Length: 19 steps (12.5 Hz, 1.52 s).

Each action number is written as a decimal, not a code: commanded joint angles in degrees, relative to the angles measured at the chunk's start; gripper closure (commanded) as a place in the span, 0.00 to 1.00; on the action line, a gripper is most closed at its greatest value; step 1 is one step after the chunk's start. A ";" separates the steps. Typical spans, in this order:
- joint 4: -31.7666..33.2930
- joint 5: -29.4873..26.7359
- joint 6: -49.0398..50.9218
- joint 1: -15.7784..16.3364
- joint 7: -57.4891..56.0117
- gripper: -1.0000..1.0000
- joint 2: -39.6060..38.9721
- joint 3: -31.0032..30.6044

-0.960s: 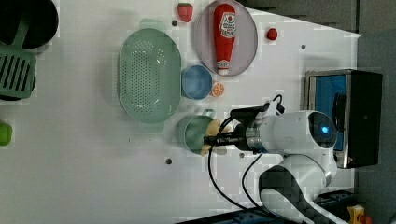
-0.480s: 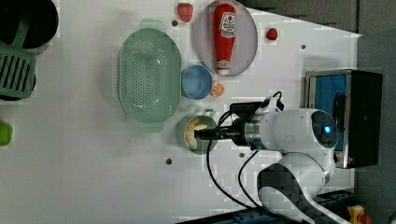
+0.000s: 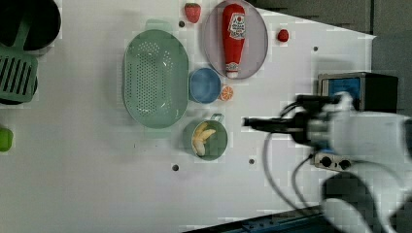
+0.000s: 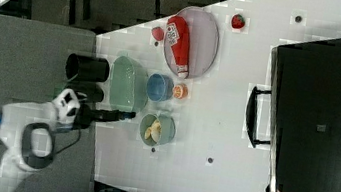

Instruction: Pick Banana and place it in mug.

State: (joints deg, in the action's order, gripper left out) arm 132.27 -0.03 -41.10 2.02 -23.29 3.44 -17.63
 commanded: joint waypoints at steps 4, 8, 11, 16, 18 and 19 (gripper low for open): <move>-8.33 -0.88 17.58 -2.30 1.66 0.00 12.64 14.16; -14.09 -0.26 23.89 -2.71 3.45 0.00 13.45 21.29; -18.05 0.26 30.19 -2.86 17.21 0.00 13.16 23.25; -20.05 1.65 33.97 -2.81 19.45 0.00 12.93 22.69; -20.00 1.65 34.74 -2.80 19.45 0.00 12.90 22.63; -19.97 1.65 35.84 -2.71 19.41 0.00 12.91 22.50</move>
